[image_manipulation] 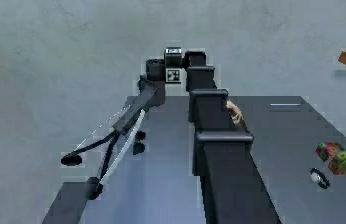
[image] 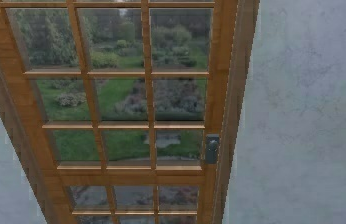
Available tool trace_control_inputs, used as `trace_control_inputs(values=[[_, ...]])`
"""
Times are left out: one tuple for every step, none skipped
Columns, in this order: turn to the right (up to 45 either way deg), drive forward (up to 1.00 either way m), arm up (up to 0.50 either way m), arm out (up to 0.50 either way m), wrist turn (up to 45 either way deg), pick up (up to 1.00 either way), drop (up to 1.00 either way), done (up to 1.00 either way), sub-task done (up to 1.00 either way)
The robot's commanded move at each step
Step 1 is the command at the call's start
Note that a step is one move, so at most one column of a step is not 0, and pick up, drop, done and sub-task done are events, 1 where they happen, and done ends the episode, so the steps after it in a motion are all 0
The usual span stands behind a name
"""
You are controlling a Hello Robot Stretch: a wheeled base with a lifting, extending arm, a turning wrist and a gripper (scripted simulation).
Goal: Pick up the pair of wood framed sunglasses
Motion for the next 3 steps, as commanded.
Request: trace_control_inputs(values=[[0.0, 0.0, 0.0, 0.0, 45.0, 0.0, 0.0, 0.0, 0.0], [0.0, 0.0, 0.0, 0.0, 45.0, 0.0, 0.0, 0.0, 0.0], [0.0, 0.0, 0.0, 0.0, 9.0, 0.0, 0.0, 0.0, 0.0]])
